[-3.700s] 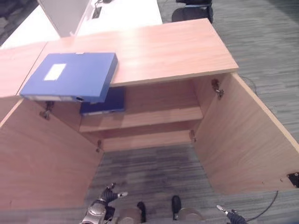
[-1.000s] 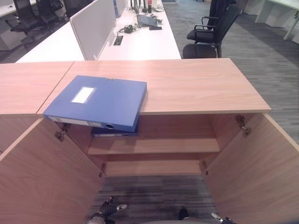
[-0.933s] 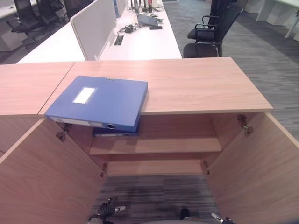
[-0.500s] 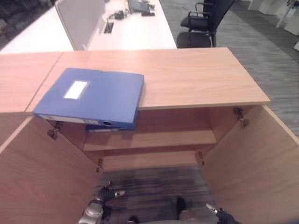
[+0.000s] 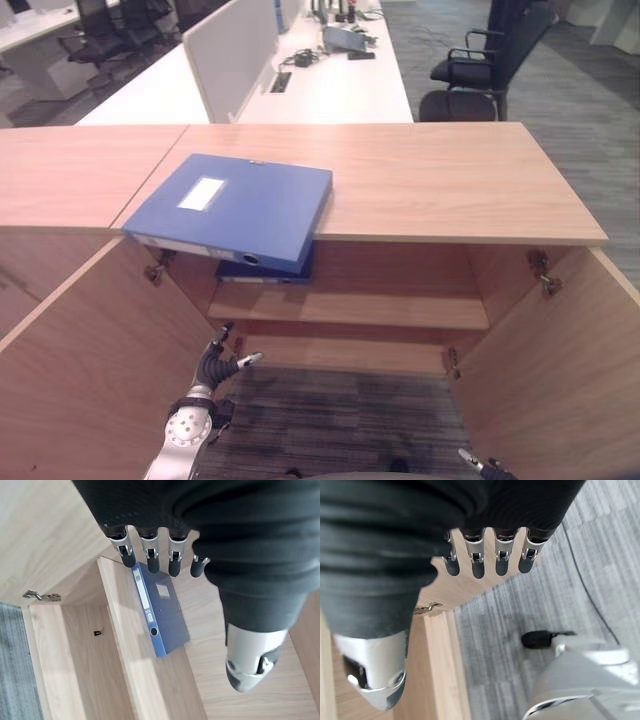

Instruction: Put the empty folder in the office cabinet

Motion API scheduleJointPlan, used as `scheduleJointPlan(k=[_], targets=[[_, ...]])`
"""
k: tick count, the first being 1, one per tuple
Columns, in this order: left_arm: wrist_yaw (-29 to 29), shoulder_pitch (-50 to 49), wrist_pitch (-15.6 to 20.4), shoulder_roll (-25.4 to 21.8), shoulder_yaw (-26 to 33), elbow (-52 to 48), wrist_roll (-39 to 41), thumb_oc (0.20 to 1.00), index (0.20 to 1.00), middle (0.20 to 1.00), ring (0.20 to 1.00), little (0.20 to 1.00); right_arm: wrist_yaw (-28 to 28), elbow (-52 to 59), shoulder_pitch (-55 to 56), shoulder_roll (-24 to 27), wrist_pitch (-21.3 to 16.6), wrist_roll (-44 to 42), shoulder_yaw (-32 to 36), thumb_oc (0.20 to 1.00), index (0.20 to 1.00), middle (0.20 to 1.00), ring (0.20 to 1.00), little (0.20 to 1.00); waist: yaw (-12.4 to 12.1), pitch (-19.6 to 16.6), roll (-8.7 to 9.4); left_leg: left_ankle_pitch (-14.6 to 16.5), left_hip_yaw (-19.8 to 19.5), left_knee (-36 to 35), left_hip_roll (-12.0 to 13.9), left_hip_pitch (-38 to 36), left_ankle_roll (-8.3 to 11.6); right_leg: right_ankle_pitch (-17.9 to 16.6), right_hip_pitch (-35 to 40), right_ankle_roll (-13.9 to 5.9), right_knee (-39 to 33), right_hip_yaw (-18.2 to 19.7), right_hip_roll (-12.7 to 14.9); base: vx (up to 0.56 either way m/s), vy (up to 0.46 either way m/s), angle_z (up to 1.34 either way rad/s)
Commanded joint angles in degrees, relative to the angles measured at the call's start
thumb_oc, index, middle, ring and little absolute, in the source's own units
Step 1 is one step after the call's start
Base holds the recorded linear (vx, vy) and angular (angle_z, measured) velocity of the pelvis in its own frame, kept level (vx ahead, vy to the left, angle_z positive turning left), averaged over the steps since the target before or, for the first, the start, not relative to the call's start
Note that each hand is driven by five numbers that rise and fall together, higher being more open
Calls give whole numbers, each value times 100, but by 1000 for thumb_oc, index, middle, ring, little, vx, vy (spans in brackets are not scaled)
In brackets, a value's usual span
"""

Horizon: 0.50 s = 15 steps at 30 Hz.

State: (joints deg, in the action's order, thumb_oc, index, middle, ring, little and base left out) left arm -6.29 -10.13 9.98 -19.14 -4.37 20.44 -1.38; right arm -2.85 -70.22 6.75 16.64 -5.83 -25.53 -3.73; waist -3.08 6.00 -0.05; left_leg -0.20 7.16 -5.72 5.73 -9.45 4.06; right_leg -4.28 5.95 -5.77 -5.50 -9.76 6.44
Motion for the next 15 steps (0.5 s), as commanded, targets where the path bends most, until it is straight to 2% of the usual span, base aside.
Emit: scheduleJointPlan(k=[1,7,8,11,14,15], targets=[[-237,163,276,-333,154,-492,-365,1000,1000,1000,1000,1000,-67,-265,-254,-153,-18,173,33,1000,1000,1000,1000,1000,2,82,271,106,-243,105,-250,156,-56,659,524,-210,94,27,63,-6,-57,6],[-679,-33,340,-515,400,-835,-892,1000,1000,1000,1000,1000,-82,-243,-202,-171,-46,240,-60,1000,1000,1000,1000,1000,-44,77,299,80,-332,97,-209,153,-21,695,563,-169,81,2,11,-9,-48,5],[-954,-112,380,-656,531,-908,-1270,1000,1000,1000,1000,1000,-91,-248,-194,-163,-72,238,-67,1000,1000,1000,1000,1000,-81,82,298,74,-376,100,-201,155,-2,718,576,-156,85,-12,-9,-6,-49,4],[-1215,-215,375,-703,703,-976,-1516,1000,1000,1000,1000,1000,-93,-273,-200,-165,-87,223,-83,1000,1000,1000,1000,1000,-112,60,310,130,-419,97,-186,126,19,790,627,-147,77,-42,-30,43,-49,15],[-1643,-294,313,-811,1044,-1040,-1806,1000,1000,1000,1000,1000,-91,-324,-238,-126,-94,195,-80,1000,1000,1000,1000,1000,-181,68,304,56,-463,107,-168,135,40,757,643,-119,92,-102,-56,12,-51,18],[-1920,-329,315,-1033,1326,-1242,-2204,1000,1000,1000,1000,1000,-70,-300,-235,-82,-112,194,-84,1000,1000,1000,1000,1000,-224,58,291,123,-499,103,-144,92,70,830,690,-115,90,-127,-73,21,-67,13]])
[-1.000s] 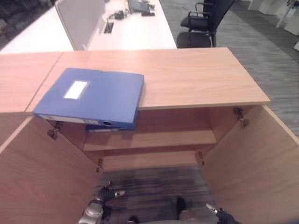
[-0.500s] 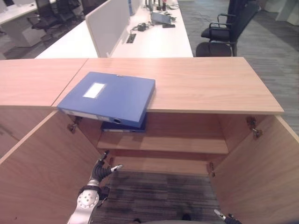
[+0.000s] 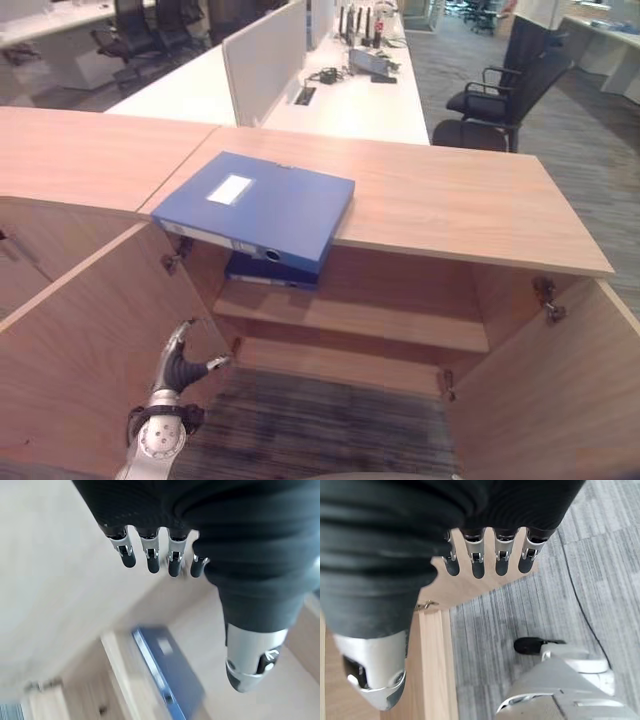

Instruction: Put the empty folder in the office cabinet

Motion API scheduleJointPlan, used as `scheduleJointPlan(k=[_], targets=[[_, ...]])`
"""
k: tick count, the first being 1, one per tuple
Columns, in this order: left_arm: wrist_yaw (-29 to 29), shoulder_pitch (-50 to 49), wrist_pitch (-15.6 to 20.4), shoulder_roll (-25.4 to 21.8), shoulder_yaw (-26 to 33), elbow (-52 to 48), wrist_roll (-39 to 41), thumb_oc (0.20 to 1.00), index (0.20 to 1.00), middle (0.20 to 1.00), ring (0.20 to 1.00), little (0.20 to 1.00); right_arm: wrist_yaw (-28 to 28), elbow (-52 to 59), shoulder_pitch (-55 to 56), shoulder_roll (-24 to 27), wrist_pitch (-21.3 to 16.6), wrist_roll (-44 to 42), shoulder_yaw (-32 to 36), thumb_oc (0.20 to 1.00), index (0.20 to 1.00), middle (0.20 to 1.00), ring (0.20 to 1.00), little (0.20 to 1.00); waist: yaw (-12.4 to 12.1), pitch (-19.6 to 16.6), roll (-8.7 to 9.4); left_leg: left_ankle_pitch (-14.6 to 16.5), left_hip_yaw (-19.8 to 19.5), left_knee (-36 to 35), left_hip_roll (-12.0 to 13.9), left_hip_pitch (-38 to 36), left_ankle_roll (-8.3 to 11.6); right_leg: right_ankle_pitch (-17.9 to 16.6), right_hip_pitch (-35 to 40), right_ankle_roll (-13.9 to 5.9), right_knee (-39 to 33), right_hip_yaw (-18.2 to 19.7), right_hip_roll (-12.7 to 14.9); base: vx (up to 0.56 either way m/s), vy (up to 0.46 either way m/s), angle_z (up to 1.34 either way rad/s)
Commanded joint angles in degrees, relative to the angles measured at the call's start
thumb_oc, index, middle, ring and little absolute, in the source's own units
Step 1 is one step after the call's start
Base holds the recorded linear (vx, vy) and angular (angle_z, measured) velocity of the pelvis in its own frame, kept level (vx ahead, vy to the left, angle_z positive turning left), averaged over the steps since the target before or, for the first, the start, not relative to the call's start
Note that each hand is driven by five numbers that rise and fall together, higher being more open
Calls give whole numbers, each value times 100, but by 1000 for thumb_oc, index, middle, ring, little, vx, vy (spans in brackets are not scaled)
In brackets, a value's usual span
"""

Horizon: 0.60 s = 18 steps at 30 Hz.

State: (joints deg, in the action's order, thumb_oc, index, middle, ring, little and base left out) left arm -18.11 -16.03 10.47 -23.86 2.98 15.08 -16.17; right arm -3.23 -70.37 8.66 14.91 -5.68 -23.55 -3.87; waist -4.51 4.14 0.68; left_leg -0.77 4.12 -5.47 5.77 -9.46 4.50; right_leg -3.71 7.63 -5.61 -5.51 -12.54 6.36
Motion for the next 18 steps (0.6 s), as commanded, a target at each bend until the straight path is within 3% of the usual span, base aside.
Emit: scheduleJointPlan(k=[1,3,8,18], targets=[[-1015,310,256,-729,822,-901,-1034,1000,1000,1000,1000,1000,-17,-262,-390,93,-160,6,-120,1000,1000,1000,1000,1000,-99,237,212,177,-210,78,-136,84,48,787,543,-130,94,127,-81,58,-60,10],[-1017,296,245,-726,834,-923,-1049,1000,1000,1000,1000,1000,-18,-264,-394,84,-163,7,-126,1000,1000,1000,1000,1000,-93,241,220,178,-211,79,-136,80,50,789,548,-129,94,125,-81,5,-27,16],[-1387,564,93,-1328,1093,-1394,-1843,1000,1000,1000,1000,1000,50,-191,-396,82,-223,-117,-188,1000,1000,1000,1000,1000,-99,236,174,149,-265,80,-99,70,100,819,585,-129,104,44,-107,1,-34,5],[-1197,1193,286,-2013,568,-2170,-2406,1000,1000,1000,1000,1000,79,-173,-357,69,-303,-75,-328,1000,1000,1000,1000,1000,138,175,-9,154,-198,56,-96,-5,123,847,601,-140,101,71,-117,0,0,0]])
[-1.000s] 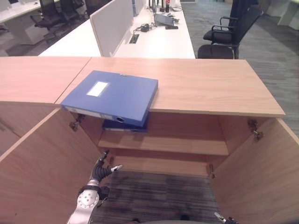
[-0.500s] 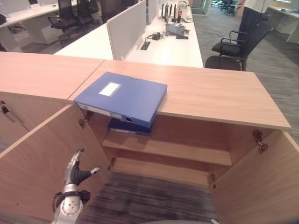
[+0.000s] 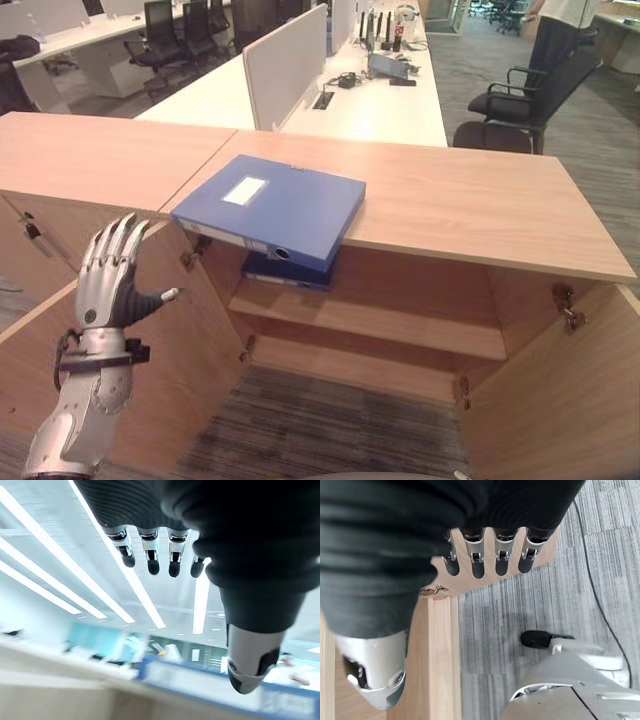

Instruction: Put the empty folder in the office cabinet

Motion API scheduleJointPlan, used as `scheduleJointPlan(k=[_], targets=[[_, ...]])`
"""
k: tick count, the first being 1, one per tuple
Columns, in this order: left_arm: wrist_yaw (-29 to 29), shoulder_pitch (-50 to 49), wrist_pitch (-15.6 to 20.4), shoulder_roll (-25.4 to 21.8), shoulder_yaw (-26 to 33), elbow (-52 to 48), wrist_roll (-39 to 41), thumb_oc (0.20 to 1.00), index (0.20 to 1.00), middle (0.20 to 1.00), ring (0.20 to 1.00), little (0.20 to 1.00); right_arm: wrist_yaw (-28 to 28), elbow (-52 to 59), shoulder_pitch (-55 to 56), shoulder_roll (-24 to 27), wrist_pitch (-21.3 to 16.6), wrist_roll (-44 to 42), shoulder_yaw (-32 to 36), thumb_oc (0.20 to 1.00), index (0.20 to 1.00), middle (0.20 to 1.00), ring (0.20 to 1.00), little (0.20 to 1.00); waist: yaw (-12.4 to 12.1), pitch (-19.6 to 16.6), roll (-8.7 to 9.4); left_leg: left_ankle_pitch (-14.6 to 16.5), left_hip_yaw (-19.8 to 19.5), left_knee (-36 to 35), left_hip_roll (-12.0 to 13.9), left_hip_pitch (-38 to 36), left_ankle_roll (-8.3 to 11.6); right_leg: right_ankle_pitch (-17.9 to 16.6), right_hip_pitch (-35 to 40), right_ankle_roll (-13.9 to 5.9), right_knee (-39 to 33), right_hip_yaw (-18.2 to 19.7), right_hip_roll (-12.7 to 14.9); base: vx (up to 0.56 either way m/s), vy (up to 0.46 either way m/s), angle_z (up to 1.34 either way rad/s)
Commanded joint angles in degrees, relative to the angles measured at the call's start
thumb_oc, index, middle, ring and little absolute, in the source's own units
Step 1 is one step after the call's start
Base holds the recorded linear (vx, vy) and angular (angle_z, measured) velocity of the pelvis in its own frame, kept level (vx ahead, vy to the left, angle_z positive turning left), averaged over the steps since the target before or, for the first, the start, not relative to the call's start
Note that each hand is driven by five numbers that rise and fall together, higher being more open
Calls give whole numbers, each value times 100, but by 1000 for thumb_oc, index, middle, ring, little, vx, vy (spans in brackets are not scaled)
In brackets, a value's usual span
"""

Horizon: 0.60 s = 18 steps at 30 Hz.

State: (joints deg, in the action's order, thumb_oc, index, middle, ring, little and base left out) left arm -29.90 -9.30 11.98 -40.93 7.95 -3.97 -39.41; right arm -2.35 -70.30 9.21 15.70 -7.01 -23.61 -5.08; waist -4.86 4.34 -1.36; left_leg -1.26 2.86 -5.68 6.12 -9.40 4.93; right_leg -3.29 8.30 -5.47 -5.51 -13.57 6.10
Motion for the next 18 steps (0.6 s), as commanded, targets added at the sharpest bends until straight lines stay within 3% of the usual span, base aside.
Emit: scheduleJointPlan(k=[1,7,18], targets=[[5,592,150,-319,24,-285,-60,1000,1000,1000,1000,1000,-12,-187,-399,-13,-167,-56,-204,1000,1000,1000,1000,1000,197,151,178,207,-60,75,-132,-20,79,803,532,-154,101,188,-89,0,0,0],[125,1126,200,-436,-442,-198,-1,1000,1000,1000,1000,1000,-28,-248,-338,14,-162,0,-212,1000,1000,1000,1000,1000,382,115,98,246,48,68,-140,-63,70,782,508,-182,80,279,-63,1,16,-3],[379,2024,197,-231,-1369,666,414,1000,1000,1000,1000,1000,-105,-302,-326,72,-132,-199,-9,1000,1000,1000,1000,1000,634,80,75,279,281,68,-178,-133,34,672,458,-216,63,461,-22,7,23,-14]])
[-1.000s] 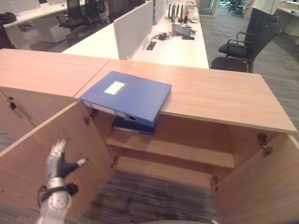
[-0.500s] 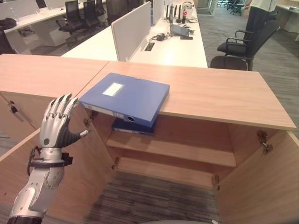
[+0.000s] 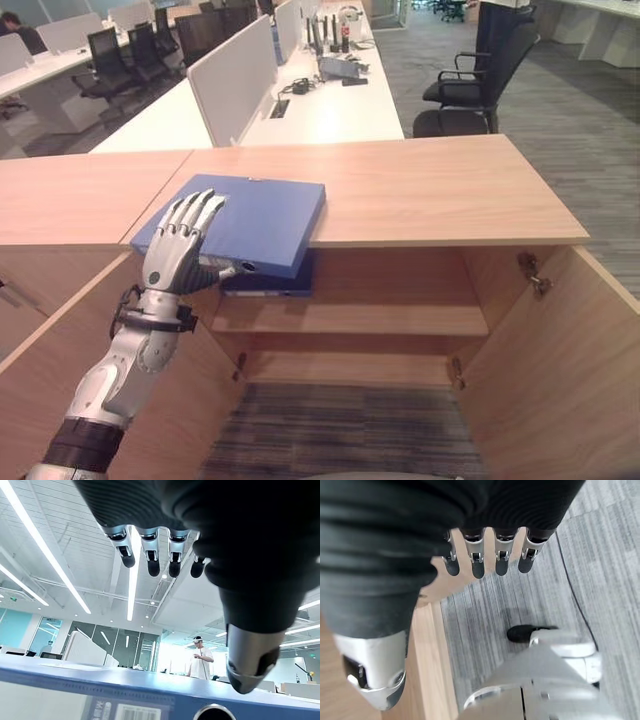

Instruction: Put the empty folder in the office cabinet

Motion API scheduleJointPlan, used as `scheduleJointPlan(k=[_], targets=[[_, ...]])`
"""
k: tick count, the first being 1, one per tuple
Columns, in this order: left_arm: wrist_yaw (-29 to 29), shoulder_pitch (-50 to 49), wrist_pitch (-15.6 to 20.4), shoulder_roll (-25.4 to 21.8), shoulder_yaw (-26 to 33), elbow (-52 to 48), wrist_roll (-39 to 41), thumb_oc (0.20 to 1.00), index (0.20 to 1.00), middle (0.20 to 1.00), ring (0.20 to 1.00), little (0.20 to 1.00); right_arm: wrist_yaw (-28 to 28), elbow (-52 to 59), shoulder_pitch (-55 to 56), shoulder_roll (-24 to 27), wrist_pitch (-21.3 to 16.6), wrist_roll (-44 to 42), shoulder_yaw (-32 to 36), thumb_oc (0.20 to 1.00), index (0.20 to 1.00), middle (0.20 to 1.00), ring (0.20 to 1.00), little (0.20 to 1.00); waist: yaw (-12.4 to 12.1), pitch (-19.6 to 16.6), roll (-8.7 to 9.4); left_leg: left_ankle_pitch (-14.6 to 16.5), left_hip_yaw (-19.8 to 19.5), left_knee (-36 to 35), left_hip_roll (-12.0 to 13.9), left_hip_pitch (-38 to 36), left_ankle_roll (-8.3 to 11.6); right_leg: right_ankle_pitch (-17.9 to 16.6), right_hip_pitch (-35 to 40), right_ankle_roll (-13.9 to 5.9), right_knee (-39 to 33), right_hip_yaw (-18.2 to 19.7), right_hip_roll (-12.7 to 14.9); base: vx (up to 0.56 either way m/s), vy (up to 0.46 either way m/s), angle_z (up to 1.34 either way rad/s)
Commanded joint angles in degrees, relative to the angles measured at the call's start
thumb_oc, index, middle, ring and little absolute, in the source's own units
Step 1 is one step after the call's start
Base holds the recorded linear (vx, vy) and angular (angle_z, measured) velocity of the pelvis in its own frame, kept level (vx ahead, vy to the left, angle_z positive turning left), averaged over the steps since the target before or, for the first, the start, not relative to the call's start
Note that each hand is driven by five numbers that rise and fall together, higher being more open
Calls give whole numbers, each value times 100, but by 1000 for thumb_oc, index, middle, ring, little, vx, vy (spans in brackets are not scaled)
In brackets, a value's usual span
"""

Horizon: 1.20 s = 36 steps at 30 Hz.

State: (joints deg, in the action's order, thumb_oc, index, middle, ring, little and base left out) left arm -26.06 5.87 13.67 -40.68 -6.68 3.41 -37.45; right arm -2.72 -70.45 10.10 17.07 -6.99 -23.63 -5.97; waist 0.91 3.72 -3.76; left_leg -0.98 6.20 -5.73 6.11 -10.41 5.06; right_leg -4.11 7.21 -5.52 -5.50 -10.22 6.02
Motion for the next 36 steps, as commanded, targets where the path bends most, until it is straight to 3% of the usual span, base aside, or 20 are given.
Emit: scheduleJointPlan(k=[1,20,36], targets=[[21,541,22,-241,64,-25,258,1000,1000,1000,1000,1000,-72,-289,-414,-61,-131,-204,90,1000,1000,1000,1000,1000,67,134,320,248,-43,73,-173,-29,19,747,558,-213,63,138,-10,5,29,-13],[210,743,-69,-120,-423,692,247,1000,1000,1000,1000,1000,-156,-394,-401,-35,-107,-425,321,1000,1000,1000,1000,1000,168,102,341,312,108,73,-192,-82,-2,703,510,-246,50,269,19,5,11,-6],[125,1243,-347,-398,-1151,1274,-724,1000,1000,1000,1000,1000,-130,-452,-451,-37,-112,-692,369,1000,1000,1000,1000,1000,217,88,352,409,97,73,-214,-136,-16,768,543,-267,81,287,18,14,3,0]])
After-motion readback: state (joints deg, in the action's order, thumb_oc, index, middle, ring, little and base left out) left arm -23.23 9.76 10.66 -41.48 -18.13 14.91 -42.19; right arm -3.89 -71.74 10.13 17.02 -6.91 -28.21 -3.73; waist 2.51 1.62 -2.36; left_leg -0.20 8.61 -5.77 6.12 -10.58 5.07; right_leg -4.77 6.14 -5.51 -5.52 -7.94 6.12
